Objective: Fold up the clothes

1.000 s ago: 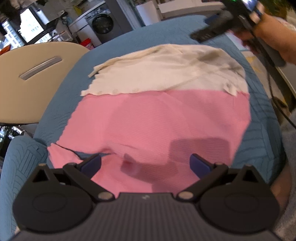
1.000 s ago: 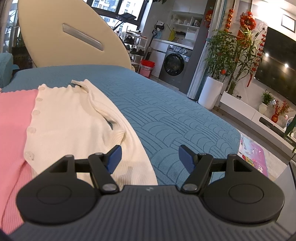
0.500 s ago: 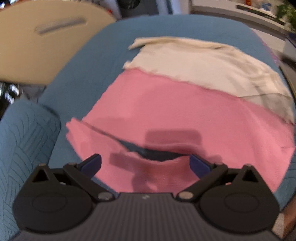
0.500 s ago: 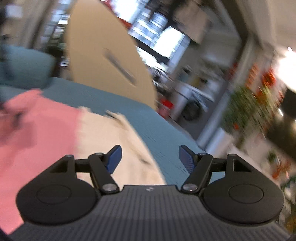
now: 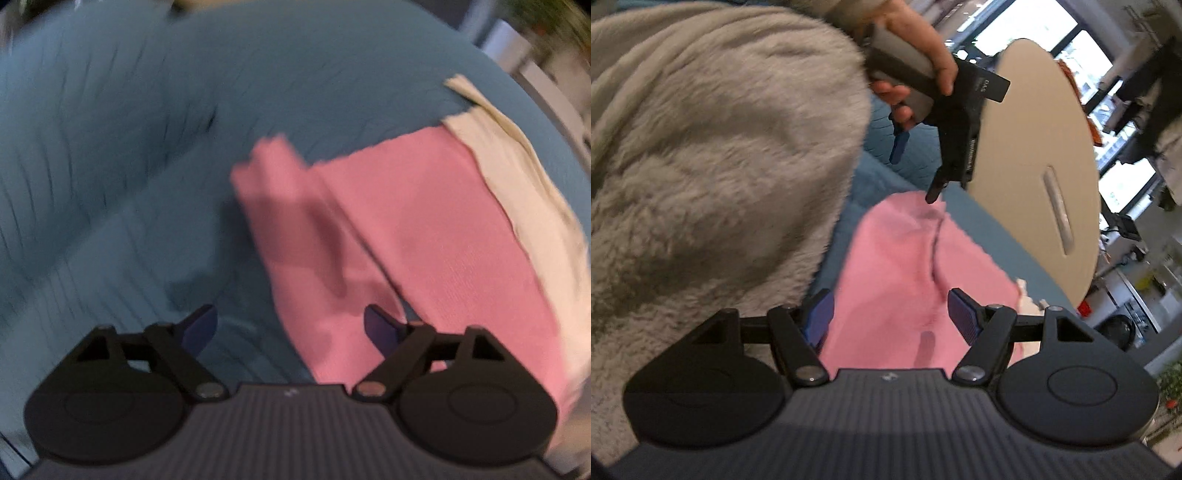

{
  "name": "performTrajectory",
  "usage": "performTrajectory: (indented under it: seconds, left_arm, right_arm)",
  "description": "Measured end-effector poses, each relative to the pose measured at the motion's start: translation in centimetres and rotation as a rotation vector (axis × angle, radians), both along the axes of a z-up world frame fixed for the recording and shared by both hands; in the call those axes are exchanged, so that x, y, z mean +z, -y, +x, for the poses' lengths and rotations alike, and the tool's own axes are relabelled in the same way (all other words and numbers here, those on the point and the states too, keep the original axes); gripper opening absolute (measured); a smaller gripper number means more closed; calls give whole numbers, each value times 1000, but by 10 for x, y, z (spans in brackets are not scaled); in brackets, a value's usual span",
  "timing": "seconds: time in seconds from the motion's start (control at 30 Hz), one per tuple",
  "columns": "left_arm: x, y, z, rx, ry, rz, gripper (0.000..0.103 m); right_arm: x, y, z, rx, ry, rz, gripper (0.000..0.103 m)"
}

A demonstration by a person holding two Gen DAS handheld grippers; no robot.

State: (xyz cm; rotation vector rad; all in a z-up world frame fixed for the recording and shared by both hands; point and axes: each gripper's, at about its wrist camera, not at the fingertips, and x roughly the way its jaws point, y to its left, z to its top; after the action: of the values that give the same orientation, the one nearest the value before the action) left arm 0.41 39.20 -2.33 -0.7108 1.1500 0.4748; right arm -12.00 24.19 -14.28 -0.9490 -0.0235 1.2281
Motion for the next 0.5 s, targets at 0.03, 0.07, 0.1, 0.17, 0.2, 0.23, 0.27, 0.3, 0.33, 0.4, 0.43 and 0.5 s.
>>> performTrajectory:
  seconds: [0.03,0.07,0.1,0.17,0.2,0.23,0.27,0.3,0.33,0.4,0.43,0.5]
  left_arm:
    - [-4,-4,-2,21,1,-27,76]
    - [-7,-6,-3,26,7,-45,75]
    - [-10,-7,-3,25,14,-62,73]
    - [-13,-6,-2,16,15,-67,68]
    - [-14,-7,-1,7,18,-53,66]
    - [-14,-6,-1,-6,22,-43,63]
    - [-14,-4,0,-17,25,-39,61]
    - [-14,-2,0,-25,28,-37,54]
    - [-14,-1,0,-34,31,-34,44]
    - [-14,1,0,-38,34,-33,31]
    - [-16,0,-2,-35,38,-37,24]
    - [-18,-3,-6,-29,45,-53,15]
  right_arm:
    - [1,-2,-1,-1,-1,2,71]
    - [3,-2,0,-6,-7,9,71]
    - [5,-2,0,-10,-12,14,71]
    - [8,-1,1,-24,-15,26,71]
    - [10,-2,3,-32,-17,31,71]
    - [12,0,6,-37,-20,32,71]
    - [12,3,8,-44,-26,34,71]
    - [12,5,9,-49,-30,35,71]
    - [11,5,10,-50,-33,32,71]
    - [7,14,2,-48,-35,28,71]
    - [6,14,2,-45,-29,18,71]
    - [3,15,-1,-37,-5,-13,71]
